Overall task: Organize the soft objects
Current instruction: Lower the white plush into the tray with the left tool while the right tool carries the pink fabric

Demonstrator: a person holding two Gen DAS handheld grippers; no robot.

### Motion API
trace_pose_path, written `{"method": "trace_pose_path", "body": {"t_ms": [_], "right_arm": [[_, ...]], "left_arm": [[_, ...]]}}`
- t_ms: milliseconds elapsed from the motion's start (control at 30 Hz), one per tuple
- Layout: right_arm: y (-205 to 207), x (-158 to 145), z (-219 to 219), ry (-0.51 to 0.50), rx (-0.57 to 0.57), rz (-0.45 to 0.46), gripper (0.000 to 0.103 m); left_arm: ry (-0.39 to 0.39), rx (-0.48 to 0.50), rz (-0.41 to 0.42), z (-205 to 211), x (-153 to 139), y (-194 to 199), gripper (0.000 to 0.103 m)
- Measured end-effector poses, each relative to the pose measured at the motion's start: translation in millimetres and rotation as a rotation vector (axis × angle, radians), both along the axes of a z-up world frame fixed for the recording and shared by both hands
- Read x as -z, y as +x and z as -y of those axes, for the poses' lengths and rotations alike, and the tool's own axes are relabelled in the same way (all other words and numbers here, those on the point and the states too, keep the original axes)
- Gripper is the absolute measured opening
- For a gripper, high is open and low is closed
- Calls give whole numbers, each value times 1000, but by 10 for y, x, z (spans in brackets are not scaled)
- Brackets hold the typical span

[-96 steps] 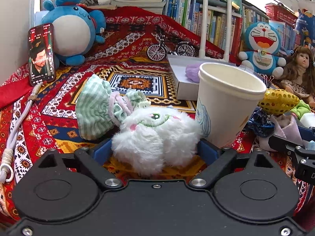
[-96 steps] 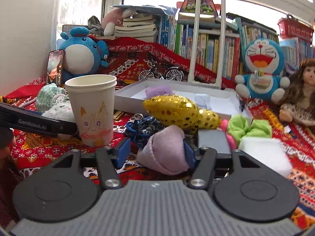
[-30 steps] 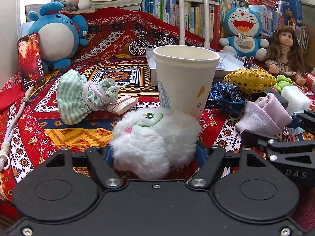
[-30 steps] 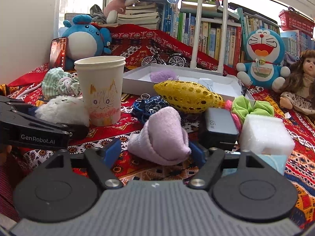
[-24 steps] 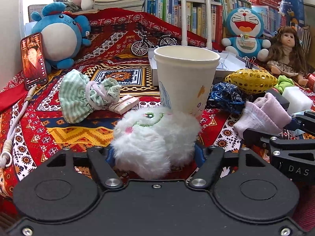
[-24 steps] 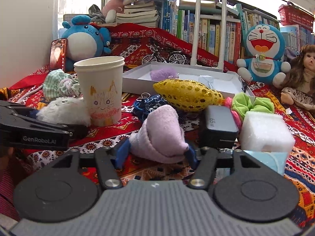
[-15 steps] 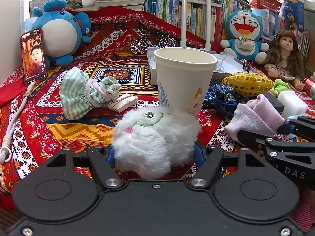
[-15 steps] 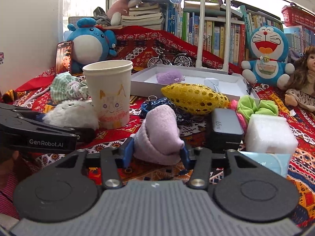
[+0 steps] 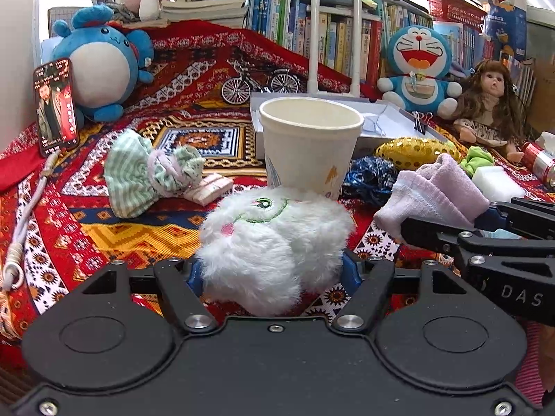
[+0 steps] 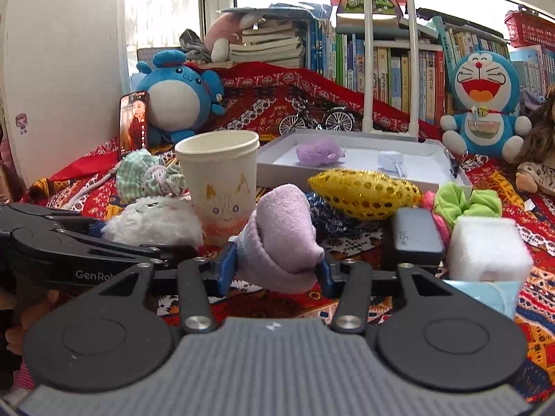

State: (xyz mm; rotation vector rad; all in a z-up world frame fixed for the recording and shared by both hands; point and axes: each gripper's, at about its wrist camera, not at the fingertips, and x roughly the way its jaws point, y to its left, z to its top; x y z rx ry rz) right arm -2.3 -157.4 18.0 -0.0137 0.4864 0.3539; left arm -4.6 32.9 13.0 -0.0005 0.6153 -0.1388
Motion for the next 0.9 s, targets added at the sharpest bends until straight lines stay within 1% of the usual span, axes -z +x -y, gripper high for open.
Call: {"method": "trace_pose_path", "body": {"t_ms": [133,300,400,500,600,733,800,900], "right_arm": [[-21,-63,18,12,5,25,52],[-34,-174,53,27,4,53,52],[-24,-283,116,64,10,70,52],[-23,-399,160,69,23,108,52],[-16,-504,187,56,33,150,52],[26,-604,239,40,64,181,52],[78,-647,284,39,85,185,52],[176,-705,371,50,116,177,52]], "left_arm": [[-9,25,20,-6,-102,-62,69],[-9,62,71,-1,-299,-137,69],[-23,75,106,-18,-443,-162,69],[-53,82,134,-64,-595,-145,69],[-74,77,164,-133,-752,-76,69],[-65,67,199,-202,-946,85,69],[-69,69,204,-235,-1040,194,69],[-96,76,190,-298,-1151,376,69]]}}
